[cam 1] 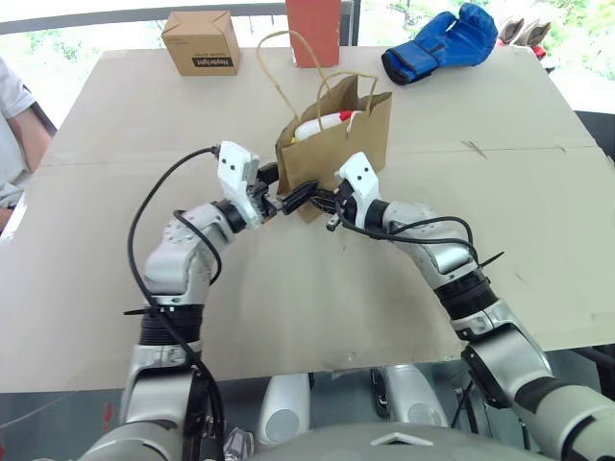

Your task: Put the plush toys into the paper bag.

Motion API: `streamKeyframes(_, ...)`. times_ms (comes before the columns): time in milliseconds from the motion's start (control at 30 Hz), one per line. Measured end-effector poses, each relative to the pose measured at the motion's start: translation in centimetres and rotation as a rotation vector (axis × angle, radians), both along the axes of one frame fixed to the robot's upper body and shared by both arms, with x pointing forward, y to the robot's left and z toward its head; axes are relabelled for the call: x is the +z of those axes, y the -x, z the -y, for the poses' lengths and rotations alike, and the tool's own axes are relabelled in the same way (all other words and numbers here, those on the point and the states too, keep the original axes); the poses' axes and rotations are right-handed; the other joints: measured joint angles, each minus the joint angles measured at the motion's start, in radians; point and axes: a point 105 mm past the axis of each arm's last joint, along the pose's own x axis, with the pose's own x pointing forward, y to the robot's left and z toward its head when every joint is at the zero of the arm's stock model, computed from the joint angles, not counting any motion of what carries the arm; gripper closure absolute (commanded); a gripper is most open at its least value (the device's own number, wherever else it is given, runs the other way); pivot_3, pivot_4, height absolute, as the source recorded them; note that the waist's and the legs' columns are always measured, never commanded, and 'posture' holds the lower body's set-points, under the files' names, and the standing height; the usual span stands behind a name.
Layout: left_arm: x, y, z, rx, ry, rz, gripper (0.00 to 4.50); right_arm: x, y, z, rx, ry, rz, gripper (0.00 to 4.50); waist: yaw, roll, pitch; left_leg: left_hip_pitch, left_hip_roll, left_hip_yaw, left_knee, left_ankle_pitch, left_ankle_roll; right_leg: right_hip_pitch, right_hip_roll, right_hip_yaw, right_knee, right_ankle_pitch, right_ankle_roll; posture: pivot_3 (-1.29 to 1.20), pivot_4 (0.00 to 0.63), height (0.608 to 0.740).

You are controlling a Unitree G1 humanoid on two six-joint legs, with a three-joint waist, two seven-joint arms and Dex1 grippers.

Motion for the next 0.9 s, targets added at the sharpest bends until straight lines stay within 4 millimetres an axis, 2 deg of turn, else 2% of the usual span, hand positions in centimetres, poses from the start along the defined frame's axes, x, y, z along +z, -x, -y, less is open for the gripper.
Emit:
streamKeyframes(133,0.5,-0.2,0.3,0.016,0.026,0.049,1.14,-0.2,0.1,0.3,-0.005,-0.006,-0.008,4.5,-0.001,0.0,0.0,0.0,0.0,0.0,0.0,0.0,0.0,0.0,0.0,0.0,0.001,0.0,0.0,0.0,0.15,0.74)
streamKeyframes(167,0.5,-0.3,0.3,0.017,0.028,0.054,1.85,-0.2,0.1,0.4,-0.004,-0.01,-0.005,4.5,-0.001,0.0,0.0,0.0,0.0,0.0,0.0,0.0,0.0,0.0,0.0,0.0,0.001,0.0,0.0,0.0,0.15,0.74)
streamKeyframes(233,0.5,-0.4,0.2,0.015,0.028,0.058,2.42,-0.1,0.3,0.5,-0.002,-0.013,0.001,4.5,-0.001,0.0,0.0,0.0,0.0,0.0,0.0,0.0,0.0,0.0,0.0,0.0,0.001,0.0,0.0,0.0,0.15,0.74)
streamKeyframes(333,0.7,-0.6,0.2,0.014,0.028,0.075,3.8,0.1,0.9,0.9,0.0,-0.026,0.03,4.5,-0.001,0.0,0.0,0.0,0.0,0.0,0.0,0.0,0.0,0.0,0.0,0.0,0.001,0.0,0.0,0.0,0.15,0.74)
streamKeyframes(367,0.7,-0.7,0.2,0.013,0.029,0.08,4.41,0.3,1.1,1.1,0.002,-0.03,0.049,4.5,-0.001,0.0,0.0,0.0,0.0,0.0,0.0,0.0,0.0,0.0,0.0,0.0,0.001,0.0,0.0,0.0,0.15,0.74)
streamKeyframes(400,0.9,-0.7,0.1,0.013,0.034,0.088,4.46,0.9,1.5,1.5,0.001,-0.035,0.106,4.5,-0.001,0.0,0.0,0.0,0.0,0.0,0.0,0.0,0.0,0.0,0.0,0.0,0.001,0.0,0.0,0.0,0.15,0.74)
streamKeyframes(533,1.2,-0.5,0.3,-0.021,0.045,0.101,4.5,1.8,2.4,2.4,0.02,-0.062,0.146,3.36,0.0,0.0,0.0,0.0,0.0,0.0,0.0,0.0,0.0,0.0,0.0,0.0,0.001,0.0,0.0,0.0,0.15,0.74)
streamKeyframes(567,1.7,0.1,0.0,-0.078,0.038,0.125,4.5,2.4,3.7,3.9,0.051,-0.079,0.175,3.07,0.003,0.0,0.0,-0.001,0.0,0.0,0.0,0.0,0.0,0.0,0.0,0.0,0.0,0.0,0.0,0.0,0.15,0.74)
streamKeyframes(600,2.4,1.2,-0.5,-0.201,0.011,0.15,4.5,3.0,5.3,6.8,0.048,-0.073,0.192,2.62,0.005,0.0,0.0,-0.001,0.0,0.0,0.0,0.0,0.0,0.0,0.0,0.0,-0.001,0.0,0.0,0.0,0.15,0.74)
streamKeyframes(667,3.0,2.6,-1.6,-0.318,-0.055,0.177,4.5,3.4,6.8,10.0,0.017,-0.044,0.2,1.97,0.004,0.0,0.0,0.0,0.0,0.0,-0.001,0.0,0.0,0.001,0.0,0.0,-0.001,0.0,0.0,0.0,0.15,0.74)
streamKeyframes(767,3.3,3.9,-2.3,-0.472,-0.171,0.211,4.5,3.3,8.9,13.0,-0.001,0.018,0.166,0.41,0.003,0.001,0.0,0.003,0.0,0.001,-0.001,0.0,0.0,0.003,0.0,0.0,-0.002,-0.001,-0.001,0.0,0.15,0.74)
streamKeyframes(800,3.2,3.9,-1.9,-0.538,-0.205,0.231,4.5,3.2,9.8,14.1,-0.01,0.04,0.151,0.08,0.005,0.001,0.0,0.003,0.0,0.001,-0.001,0.0,0.0,0.003,0.0,0.0,-0.002,-0.001,-0.001,0.0,0.15,0.74)
streamKeyframes(833,3.1,3.6,-1.7,-0.583,-0.249,0.248,4.5,2.9,10.7,15.2,-0.019,0.068,0.125,0.02,0.019,0.001,0.0,0.003,0.0,0.001,-0.001,0.0,0.0,0.004,0.0,0.0,-0.002,-0.001,-0.001,0.0,0.15,0.74)
streamKeyframes(900,2.5,2.8,-2.8,-0.622,-0.359,0.259,4.5,3.0,11.7,17.4,-0.075,0.118,0.104,0.02,0.022,0.001,0.0,0.003,0.0,0.001,0.0,0.0,0.0,0.005,0.0,0.001,-0.004,-0.001,-0.001,0.0,0.15,0.74)
